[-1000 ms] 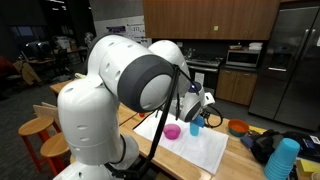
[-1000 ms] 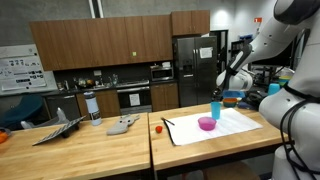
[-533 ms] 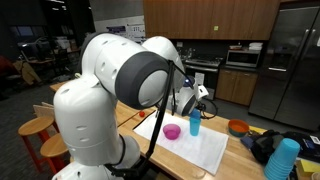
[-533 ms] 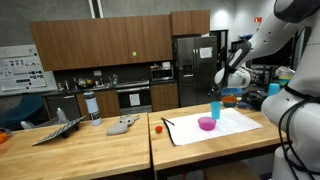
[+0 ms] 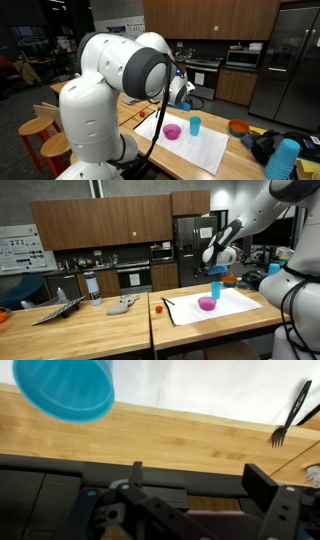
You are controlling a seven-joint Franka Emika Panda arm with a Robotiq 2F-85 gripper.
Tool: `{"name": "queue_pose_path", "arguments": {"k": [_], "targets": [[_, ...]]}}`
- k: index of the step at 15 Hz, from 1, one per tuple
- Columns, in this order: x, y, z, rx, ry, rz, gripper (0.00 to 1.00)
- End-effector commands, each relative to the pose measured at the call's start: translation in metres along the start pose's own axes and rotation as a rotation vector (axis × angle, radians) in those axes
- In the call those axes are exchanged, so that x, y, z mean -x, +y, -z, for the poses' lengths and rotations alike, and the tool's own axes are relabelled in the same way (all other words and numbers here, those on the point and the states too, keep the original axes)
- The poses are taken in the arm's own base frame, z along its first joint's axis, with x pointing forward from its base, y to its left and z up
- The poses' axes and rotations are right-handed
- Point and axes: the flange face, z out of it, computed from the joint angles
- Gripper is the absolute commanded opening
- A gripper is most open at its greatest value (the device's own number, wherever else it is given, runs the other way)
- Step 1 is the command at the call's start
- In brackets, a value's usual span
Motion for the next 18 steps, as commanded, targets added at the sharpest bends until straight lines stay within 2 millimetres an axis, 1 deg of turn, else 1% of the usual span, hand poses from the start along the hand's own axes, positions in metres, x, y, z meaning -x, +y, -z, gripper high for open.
{"name": "queue_pose_path", "arguments": {"k": [1, 2, 3, 5, 9, 14, 15, 16, 18], "targets": [[-0.014, 0.008, -0.005, 0.009, -0.153, -0.012, 1.00], [-0.013, 0.017, -0.007, -0.015, -0.210, -0.020, 1.00], [-0.006, 0.004, -0.008, -0.005, -0.145, -0.010, 1.00], [-0.009, 0.007, -0.007, -0.004, -0.154, -0.015, 1.00], [-0.006, 0.003, -0.009, -0.009, -0.156, -0.010, 1.00], [-0.006, 0.003, -0.009, -0.009, -0.155, -0.011, 1.00], [-0.007, 0.008, -0.007, -0.003, -0.156, 0.006, 1.00], [-0.007, 0.009, -0.007, -0.003, -0.151, 0.032, 1.00], [-0.011, 0.005, -0.007, -0.014, -0.150, 0.094, 1.00]]}}
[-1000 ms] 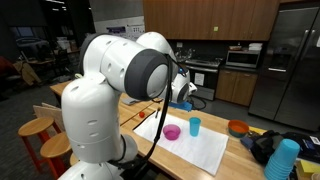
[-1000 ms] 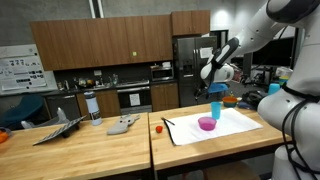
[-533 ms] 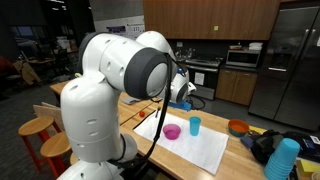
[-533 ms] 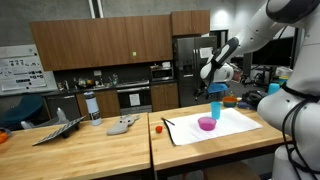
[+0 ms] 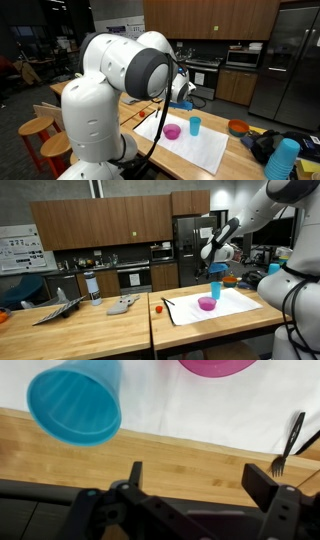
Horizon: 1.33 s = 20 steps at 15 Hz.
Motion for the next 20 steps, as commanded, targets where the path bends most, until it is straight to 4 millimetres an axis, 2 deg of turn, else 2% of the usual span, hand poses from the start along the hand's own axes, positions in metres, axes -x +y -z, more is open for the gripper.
{"name": "queue_pose_path", "arguments": {"k": [1, 4, 9, 15, 17, 20], "targets": [[-0.007, -0.002, 0.003, -0.013, 0.005, 0.104, 1.00], [-0.013, -0.018, 0.000, -0.044, -0.009, 0.187, 1.00], [-0.035, -0.059, -0.006, -0.135, -0.055, 0.305, 1.00], [-0.059, -0.076, -0.020, -0.239, -0.122, 0.326, 1.00], [-0.068, -0.076, -0.029, -0.248, -0.118, 0.335, 1.00], [-0.080, -0.087, -0.048, -0.248, -0.135, 0.371, 1.00]]}}
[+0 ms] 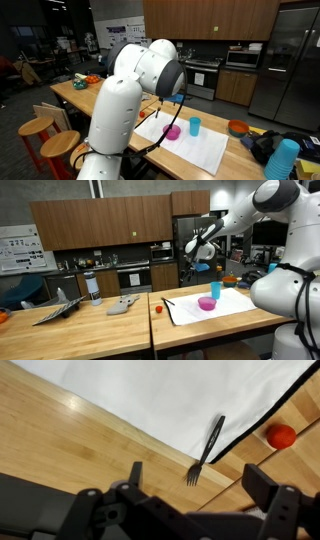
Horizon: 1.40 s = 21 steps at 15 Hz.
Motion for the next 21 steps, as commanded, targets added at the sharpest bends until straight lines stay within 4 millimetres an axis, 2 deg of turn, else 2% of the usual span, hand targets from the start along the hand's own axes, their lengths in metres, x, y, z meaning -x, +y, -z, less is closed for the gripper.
{"name": "queue_pose_path", "arguments": {"k": [1, 8, 11, 14, 15, 21], "targets": [[-0.022, -0.004, -0.017, -0.005, -0.038, 0.043, 1.00], [-0.047, -0.037, -0.058, 0.057, -0.183, 0.119, 1.00], [-0.055, -0.043, -0.067, 0.077, -0.220, 0.120, 1.00], [-0.061, -0.045, -0.065, 0.125, -0.192, 0.147, 1.00], [-0.055, -0.046, -0.070, 0.104, -0.208, 0.140, 1.00], [-0.058, -0.046, -0.069, 0.119, -0.201, 0.145, 1.00]]}}
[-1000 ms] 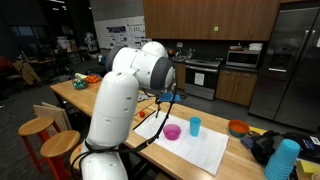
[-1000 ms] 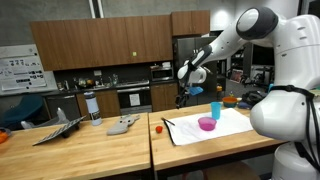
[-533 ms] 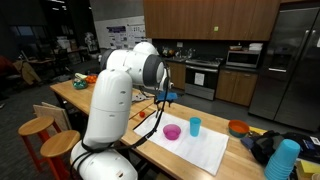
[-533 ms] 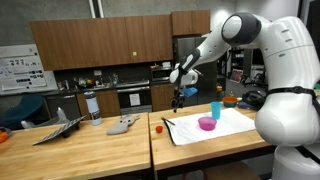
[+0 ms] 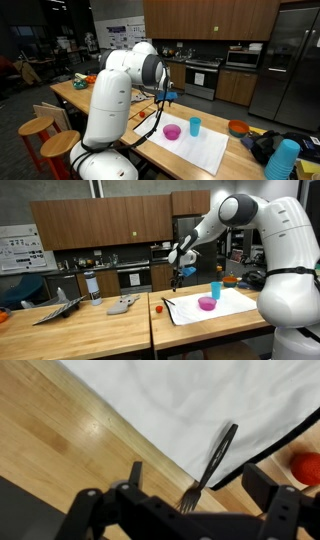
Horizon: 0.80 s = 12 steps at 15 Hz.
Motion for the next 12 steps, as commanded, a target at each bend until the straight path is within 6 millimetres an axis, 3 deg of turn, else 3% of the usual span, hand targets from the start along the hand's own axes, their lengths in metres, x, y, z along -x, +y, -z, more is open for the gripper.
{"name": "queue_pose_path", "arguments": {"k": [1, 5, 12], "targets": [[0.000, 0.000, 0.001, 0.000, 0.000, -0.001, 1.00], [0.000, 0.000, 0.001, 0.001, 0.001, -0.001, 1.00], [0.009, -0.001, -0.026, 0.013, -0.062, -0.240, 1.00]]}}
